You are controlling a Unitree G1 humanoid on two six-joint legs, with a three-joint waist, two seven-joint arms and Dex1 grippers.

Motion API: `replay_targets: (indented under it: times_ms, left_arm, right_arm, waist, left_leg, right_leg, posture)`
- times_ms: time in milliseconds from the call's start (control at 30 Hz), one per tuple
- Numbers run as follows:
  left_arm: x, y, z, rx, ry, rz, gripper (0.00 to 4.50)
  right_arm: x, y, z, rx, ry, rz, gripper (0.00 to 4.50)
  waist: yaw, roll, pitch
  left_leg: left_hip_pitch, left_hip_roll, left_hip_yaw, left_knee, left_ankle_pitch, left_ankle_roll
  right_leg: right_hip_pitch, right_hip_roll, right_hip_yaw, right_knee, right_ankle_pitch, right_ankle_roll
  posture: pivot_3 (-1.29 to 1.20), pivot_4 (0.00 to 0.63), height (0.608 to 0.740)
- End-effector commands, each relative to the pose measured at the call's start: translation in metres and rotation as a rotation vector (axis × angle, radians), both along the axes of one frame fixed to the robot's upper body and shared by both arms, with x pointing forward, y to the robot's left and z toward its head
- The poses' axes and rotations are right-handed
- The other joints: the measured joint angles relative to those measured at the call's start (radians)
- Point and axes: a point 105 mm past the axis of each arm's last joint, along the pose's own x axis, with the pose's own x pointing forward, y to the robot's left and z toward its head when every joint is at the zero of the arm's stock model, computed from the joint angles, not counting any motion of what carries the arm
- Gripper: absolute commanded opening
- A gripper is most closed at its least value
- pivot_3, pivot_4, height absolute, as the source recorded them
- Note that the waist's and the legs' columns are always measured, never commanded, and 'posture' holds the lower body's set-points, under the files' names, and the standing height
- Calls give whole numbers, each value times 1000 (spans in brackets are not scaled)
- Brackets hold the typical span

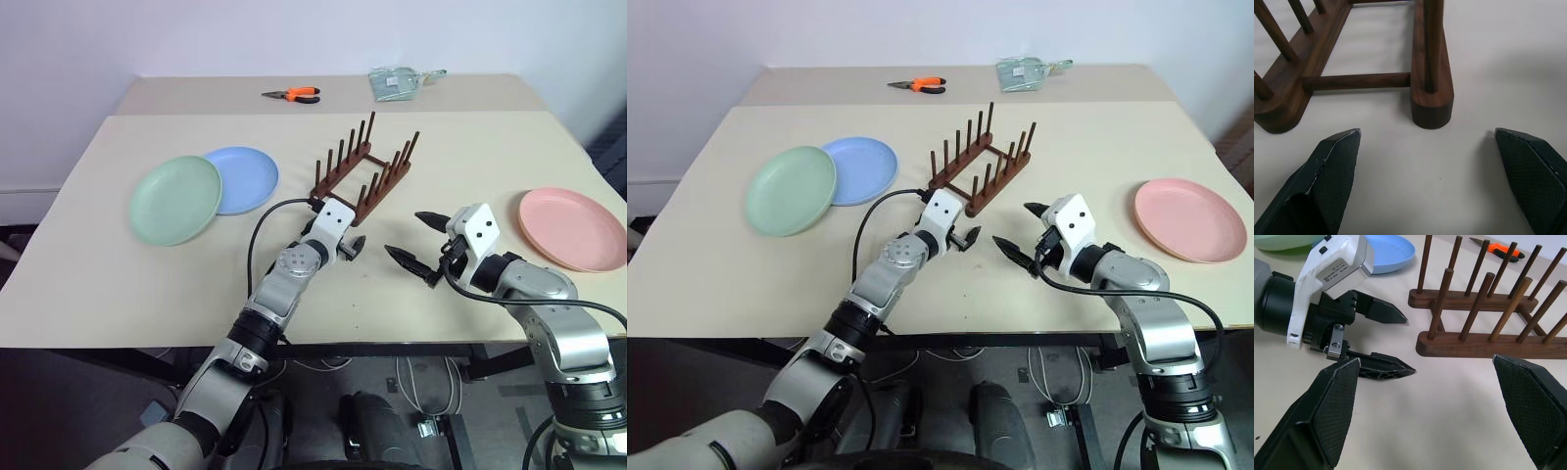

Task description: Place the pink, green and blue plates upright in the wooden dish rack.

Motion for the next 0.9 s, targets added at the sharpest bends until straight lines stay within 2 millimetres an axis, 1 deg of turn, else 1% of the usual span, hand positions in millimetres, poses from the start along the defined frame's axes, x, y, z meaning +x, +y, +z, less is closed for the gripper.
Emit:
replay_targets:
  times_ms: [33,133,233,267,333,433,467,567,633,700,767,833,900]
  left_arm:
    - [3,-16,7,-21,-1,-48,4500]
    - [6,-23,5,-47,35,-49,4500]
    - [6,-26,7,-66,28,-55,3699]
    - [5,-27,8,-82,25,-52,3294]
    - [6,-25,8,-89,22,-42,2331]
    - [6,-22,8,-94,11,-41,797]
    - [7,-22,8,-89,9,-41,660]
    - [7,-20,10,-48,-19,-63,663]
    - [5,-22,15,-45,-45,-121,663]
    - [-5,-25,21,-38,-82,-256,663]
    - [-22,-27,26,-15,-136,-445,663]
    - [-40,-23,30,5,-167,-633,663]
    - [-50,-15,27,42,-156,-761,663]
  right_arm:
    - [-1,3,18,-16,-75,16,4438]
    - [1,3,20,-21,-85,16,4438]
    - [3,2,22,-24,-94,12,4500]
    - [3,2,22,-26,-95,11,4500]
    - [3,2,22,-27,-96,11,4500]
    - [2,2,20,-29,-93,10,4500]
    - [1,2,20,-30,-90,11,4500]
    - [-2,-1,16,-44,-76,12,4500]
    - [-6,-6,11,-63,-53,12,4500]
    - [-12,-12,5,-89,-16,26,4500]
    - [-22,-16,-1,-109,48,62,4500]
    - [-35,-17,-7,-128,120,117,4500]
    - [-46,-16,-10,-132,173,165,4500]
  waist:
    - [0,0,0]
    - [0,0,0]
    - [-1,0,0]
    - [-1,0,0]
    - [-2,0,0]
    - [-1,0,0]
    - [-1,0,0]
    - [-1,0,0]
    - [-1,0,0]
    - [-1,0,0]
    - [-2,0,0]
    - [-1,0,0]
    - [-1,0,0]
  left_leg:
    - [0,0,0,0,0,0]
    - [0,0,0,0,0,0]
    - [0,0,0,0,0,0]
    - [0,0,0,0,0,0]
    - [0,0,0,0,0,0]
    - [0,0,0,0,0,0]
    - [0,0,0,0,0,0]
    - [0,0,0,0,0,0]
    - [0,0,0,0,0,0]
    - [0,0,0,0,0,0]
    - [0,0,0,0,0,0]
    - [0,0,0,-1,0,0]
    - [0,0,0,-1,0,0]
  right_leg:
    - [0,0,0,0,0,0]
    - [0,0,0,0,0,0]
    - [0,0,0,0,0,0]
    - [0,0,0,0,0,0]
    - [0,0,0,0,0,0]
    - [0,0,0,0,0,0]
    - [0,0,0,0,0,0]
    - [0,0,0,0,0,0]
    - [0,0,0,0,0,0]
    - [0,0,0,0,0,0]
    - [0,0,0,0,0,0]
    - [0,0,0,0,0,0]
    - [0,0,0,-1,0,0]
  posture:
    - [0,150,740]
    - [0,150,740]
    - [0,150,740]
    - [0,150,740]
    - [0,150,740]
    - [0,150,740]
    - [0,150,740]
    - [0,150,740]
    - [0,150,740]
    - [0,150,740]
    - [0,150,740]
    - [0,150,740]
    - [0,150,740]
